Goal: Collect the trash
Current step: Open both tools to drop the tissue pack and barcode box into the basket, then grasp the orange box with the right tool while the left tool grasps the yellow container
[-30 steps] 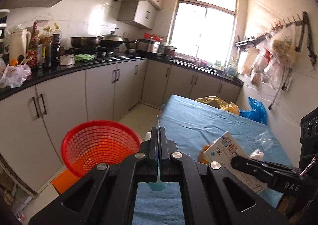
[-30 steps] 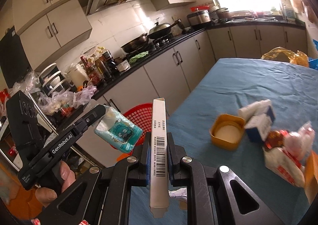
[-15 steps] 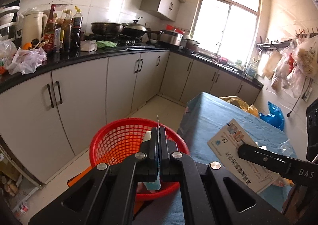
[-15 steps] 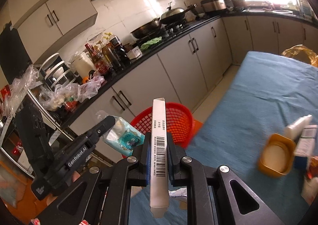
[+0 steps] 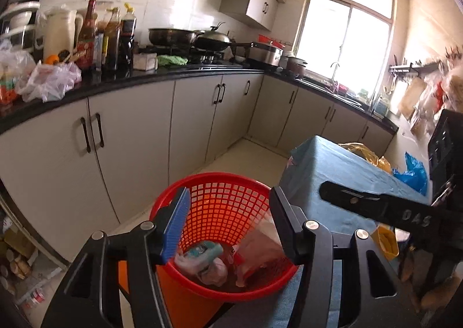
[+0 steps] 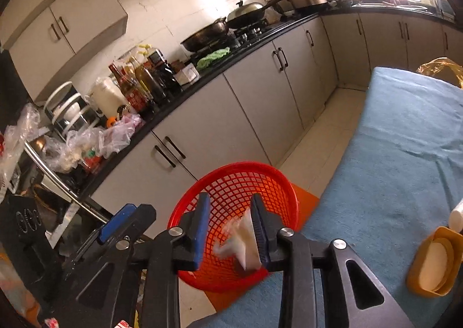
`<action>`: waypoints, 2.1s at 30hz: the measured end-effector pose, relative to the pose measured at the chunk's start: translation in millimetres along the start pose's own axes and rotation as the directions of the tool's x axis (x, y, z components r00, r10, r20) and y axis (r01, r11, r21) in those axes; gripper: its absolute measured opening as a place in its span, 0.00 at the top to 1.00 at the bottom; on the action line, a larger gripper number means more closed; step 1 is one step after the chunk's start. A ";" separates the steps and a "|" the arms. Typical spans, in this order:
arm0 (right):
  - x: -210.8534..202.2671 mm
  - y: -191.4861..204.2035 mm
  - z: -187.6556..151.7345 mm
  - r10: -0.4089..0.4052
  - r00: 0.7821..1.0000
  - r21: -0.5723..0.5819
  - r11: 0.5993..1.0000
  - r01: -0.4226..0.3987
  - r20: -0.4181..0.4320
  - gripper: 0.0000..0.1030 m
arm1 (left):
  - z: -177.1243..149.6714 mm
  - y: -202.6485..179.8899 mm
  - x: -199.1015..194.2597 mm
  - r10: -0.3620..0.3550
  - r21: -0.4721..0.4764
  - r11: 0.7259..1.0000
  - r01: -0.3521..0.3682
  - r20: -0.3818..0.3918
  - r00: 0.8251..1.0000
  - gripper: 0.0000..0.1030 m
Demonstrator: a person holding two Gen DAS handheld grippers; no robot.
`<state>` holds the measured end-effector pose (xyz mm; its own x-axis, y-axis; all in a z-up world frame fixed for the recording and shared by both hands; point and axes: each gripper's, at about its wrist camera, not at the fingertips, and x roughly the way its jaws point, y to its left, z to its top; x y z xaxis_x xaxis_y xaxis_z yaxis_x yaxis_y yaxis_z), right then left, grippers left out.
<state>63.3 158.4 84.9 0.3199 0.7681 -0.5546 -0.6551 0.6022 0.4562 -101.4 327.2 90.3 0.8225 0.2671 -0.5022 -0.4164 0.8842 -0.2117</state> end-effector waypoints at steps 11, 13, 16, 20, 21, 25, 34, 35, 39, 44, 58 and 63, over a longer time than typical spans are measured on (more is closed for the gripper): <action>-91.9 -35.4 -36.9 -0.098 0.991 0.011 0.995 0.097 0.090 0.59 | -33.3 -69.2 -14.0 -0.152 0.096 0.983 0.157 -0.063 0.986 0.40; -110.7 -47.6 -44.1 -0.109 0.989 0.029 0.994 0.107 0.101 0.59 | -40.9 -88.6 -14.6 -0.171 0.125 0.976 0.181 -0.084 0.982 0.40; -142.4 -66.8 -53.3 -0.134 0.983 0.061 0.990 0.128 0.122 0.59 | -49.9 -114.4 -13.5 -0.195 0.166 0.963 0.212 -0.116 0.974 0.40; -195.7 -99.6 -66.6 -0.186 0.969 0.130 0.977 0.166 0.162 0.58 | -59.7 -143.9 -11.2 -0.213 0.210 0.947 0.242 -0.153 0.965 0.39; -208.2 -108.2 -69.2 -0.200 0.964 0.152 0.973 0.175 0.173 0.57 | -61.9 -150.8 -10.5 -0.213 0.221 0.944 0.246 -0.162 0.964 0.39; -256.9 -148.4 -87.1 -0.283 0.935 0.269 0.937 0.222 0.214 0.48 | -65.1 -175.7 0.2 -0.213 0.245 0.933 0.263 -0.213 0.954 0.39; -305.0 -205.8 -124.5 -0.359 0.911 0.442 0.864 0.242 0.202 0.46 | -64.6 -216.7 53.1 -0.183 0.212 0.938 0.273 -0.367 0.912 0.39; -308.7 -211.5 -128.5 -0.366 0.909 0.456 0.856 0.244 0.200 0.46 | -65.5 -219.0 58.2 -0.177 0.212 0.939 0.271 -0.375 0.910 0.40; -319.9 -231.3 -140.7 -0.388 0.905 0.517 0.819 0.250 0.177 0.46 | -71.8 -230.0 81.6 -0.140 0.224 0.943 0.246 -0.403 0.904 0.50; -321.7 -250.8 -158.3 -0.342 0.928 0.589 0.784 0.196 0.147 0.41 | -80.0 -240.8 104.5 -0.127 0.228 0.942 0.248 -0.443 0.887 0.56; -280.3 -269.7 -173.7 -0.190 0.978 0.699 0.711 0.076 0.087 0.36 | -87.9 -246.5 113.4 -0.112 0.253 0.942 0.222 -0.386 0.916 0.91; -264.5 -269.6 -166.6 -0.160 0.984 0.700 0.712 0.057 0.083 0.62 | -90.1 -246.5 107.0 -0.126 0.263 0.936 0.235 -0.374 0.919 0.93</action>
<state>41.2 -243.4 -7.3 0.4758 0.6775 -0.5609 0.0310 0.6244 0.7805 54.4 103.3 13.2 0.6634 -0.0087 -0.7482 -0.0950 0.9909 -0.0958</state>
